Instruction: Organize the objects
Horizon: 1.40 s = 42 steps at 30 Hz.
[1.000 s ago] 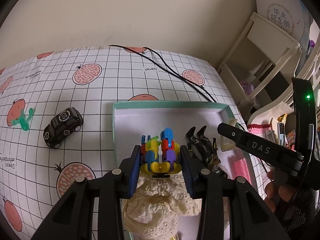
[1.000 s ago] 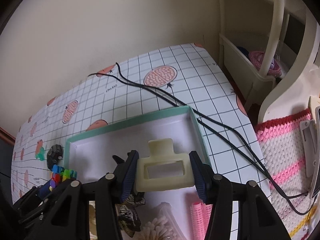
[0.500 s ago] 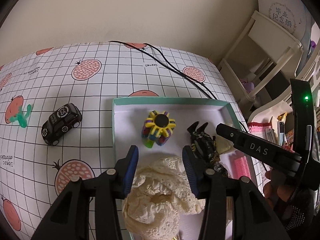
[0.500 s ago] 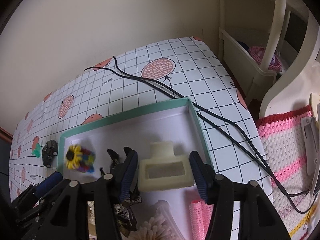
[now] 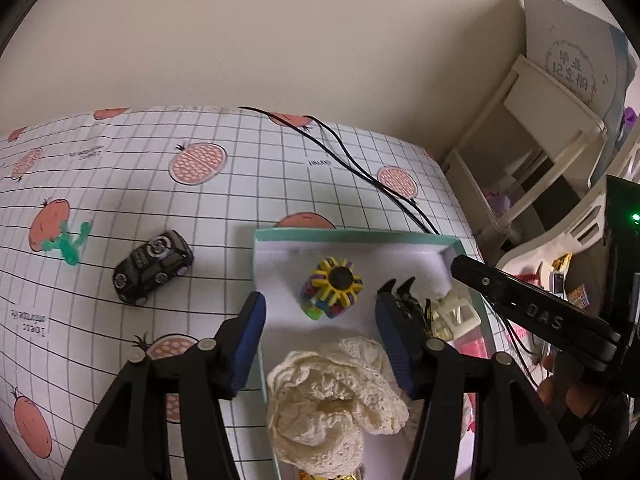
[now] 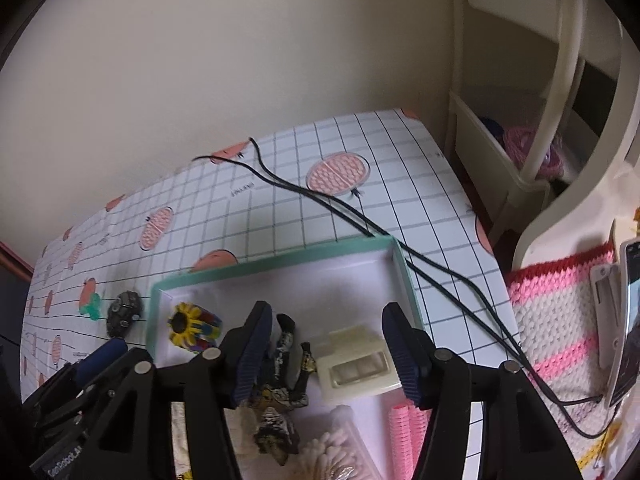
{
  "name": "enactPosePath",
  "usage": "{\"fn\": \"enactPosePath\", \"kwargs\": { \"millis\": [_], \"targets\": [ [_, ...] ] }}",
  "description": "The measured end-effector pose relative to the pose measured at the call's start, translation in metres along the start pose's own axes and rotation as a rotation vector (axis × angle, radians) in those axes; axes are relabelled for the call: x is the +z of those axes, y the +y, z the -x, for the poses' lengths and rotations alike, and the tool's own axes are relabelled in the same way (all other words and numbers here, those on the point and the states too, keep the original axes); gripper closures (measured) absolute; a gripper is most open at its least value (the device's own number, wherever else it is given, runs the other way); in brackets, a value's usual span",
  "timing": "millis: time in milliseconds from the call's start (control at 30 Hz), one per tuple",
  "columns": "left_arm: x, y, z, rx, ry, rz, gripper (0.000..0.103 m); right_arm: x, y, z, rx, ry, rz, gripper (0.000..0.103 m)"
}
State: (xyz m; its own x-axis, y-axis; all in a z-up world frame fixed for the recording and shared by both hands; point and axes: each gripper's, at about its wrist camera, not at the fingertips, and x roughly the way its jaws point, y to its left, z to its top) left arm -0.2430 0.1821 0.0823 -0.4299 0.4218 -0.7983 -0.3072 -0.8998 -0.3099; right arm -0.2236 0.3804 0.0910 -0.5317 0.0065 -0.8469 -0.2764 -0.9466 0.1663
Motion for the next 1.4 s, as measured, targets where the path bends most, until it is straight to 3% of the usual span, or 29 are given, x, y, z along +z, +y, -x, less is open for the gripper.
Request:
{"fn": "enactPosePath", "kwargs": {
  "millis": [333,467,633,1033,1100,1400],
  "targets": [
    [0.001,0.016,0.001,0.089,-0.008,0.055,0.037,0.002,0.016,0.006,0.009,-0.017,0.056,0.021],
    [0.001,0.028,0.002,0.124,-0.016,0.094,0.024,0.002,0.016,0.005,0.009,-0.014,0.062,0.014],
    [0.001,0.037,0.003,0.162,-0.020,0.124,0.023,0.001,0.019,0.003,0.007,-0.015,0.077,0.004],
    [0.000,0.051,0.001,0.222,-0.022,0.155,0.013,-0.001,0.027,0.000,0.004,-0.014,0.111,0.000],
    [0.000,0.054,0.002,0.233,-0.030,0.151,0.004,-0.002,0.028,-0.001,0.004,-0.015,0.116,0.000],
    [0.002,0.065,0.009,0.255,-0.059,0.138,0.004,-0.003,0.033,-0.005,0.004,-0.005,0.126,0.000]
  ]
}}
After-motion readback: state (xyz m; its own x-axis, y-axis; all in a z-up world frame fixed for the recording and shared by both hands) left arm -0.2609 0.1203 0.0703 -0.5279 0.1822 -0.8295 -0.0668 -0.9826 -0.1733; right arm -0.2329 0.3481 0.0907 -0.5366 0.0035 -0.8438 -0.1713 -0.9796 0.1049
